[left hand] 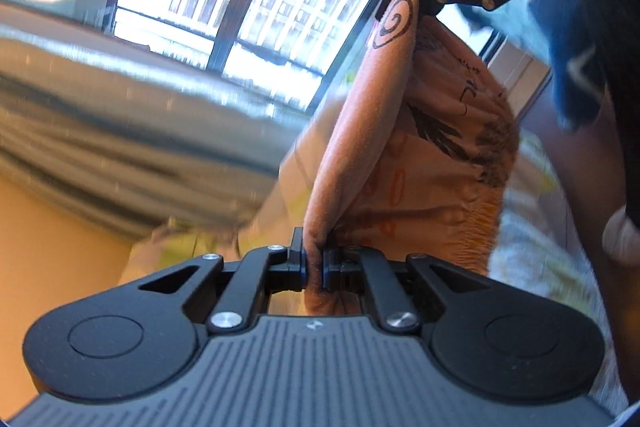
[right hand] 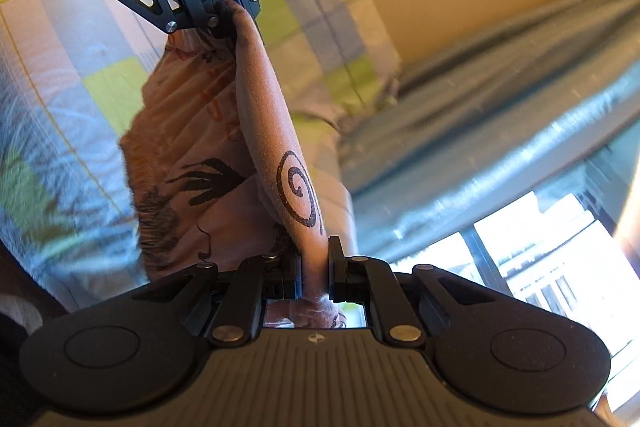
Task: Fold clothes
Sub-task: 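Lift the folded garment with both grippers and carry it onto the blue blanket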
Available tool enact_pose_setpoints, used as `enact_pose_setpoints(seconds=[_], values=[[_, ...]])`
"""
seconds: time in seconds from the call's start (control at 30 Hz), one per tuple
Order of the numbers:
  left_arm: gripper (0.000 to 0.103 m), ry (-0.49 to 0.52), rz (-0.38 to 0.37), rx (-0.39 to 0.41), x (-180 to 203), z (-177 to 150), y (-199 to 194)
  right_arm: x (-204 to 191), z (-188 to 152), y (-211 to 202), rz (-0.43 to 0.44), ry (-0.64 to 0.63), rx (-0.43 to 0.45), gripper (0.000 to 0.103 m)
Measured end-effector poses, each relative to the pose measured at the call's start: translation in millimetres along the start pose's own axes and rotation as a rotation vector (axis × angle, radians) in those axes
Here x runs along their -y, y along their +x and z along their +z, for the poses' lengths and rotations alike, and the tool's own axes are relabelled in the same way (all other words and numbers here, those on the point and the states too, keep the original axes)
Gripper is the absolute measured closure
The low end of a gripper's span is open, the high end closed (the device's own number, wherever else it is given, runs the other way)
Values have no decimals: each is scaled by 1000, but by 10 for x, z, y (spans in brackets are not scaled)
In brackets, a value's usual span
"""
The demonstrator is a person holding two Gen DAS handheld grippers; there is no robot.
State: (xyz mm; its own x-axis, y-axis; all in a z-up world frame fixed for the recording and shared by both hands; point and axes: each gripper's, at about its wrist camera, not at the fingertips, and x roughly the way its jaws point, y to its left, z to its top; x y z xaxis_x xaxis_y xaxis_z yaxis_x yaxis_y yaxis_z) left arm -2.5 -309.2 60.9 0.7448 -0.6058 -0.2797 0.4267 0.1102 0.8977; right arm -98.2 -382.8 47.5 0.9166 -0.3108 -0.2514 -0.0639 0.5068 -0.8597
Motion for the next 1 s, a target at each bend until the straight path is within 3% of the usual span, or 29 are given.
enact_pose_setpoints(seconds=[0.27,0.47,0.53,0.63,0.7,0.73,0.8,0.87,0.93,1.0], values=[[96,65,-138,303,248,1359,-47,426,-977,-1056,-128,105,-263,94],[96,152,-255,501,663,2401,202,732,-1806,-1562,-180,183,-492,94],[96,164,-267,543,760,2743,343,870,-2053,-1608,-217,171,-549,94],[96,132,-221,610,795,3198,455,1109,-2340,-1628,-352,132,-595,94],[96,94,-181,650,803,3399,498,1216,-2463,-1657,-430,111,-605,94],[96,85,-199,656,843,3426,545,1226,-2526,-1675,-441,117,-609,93],[97,83,-274,646,995,3459,653,1074,-2707,-1648,-382,162,-636,93],[96,172,-386,584,1407,3387,786,704,-2917,-1521,-262,179,-693,94],[96,283,-439,528,1863,3216,880,348,-3101,-1410,-152,192,-744,94],[94,329,-506,486,2099,3104,939,55,-3237,-1349,-66,204,-785,95]])
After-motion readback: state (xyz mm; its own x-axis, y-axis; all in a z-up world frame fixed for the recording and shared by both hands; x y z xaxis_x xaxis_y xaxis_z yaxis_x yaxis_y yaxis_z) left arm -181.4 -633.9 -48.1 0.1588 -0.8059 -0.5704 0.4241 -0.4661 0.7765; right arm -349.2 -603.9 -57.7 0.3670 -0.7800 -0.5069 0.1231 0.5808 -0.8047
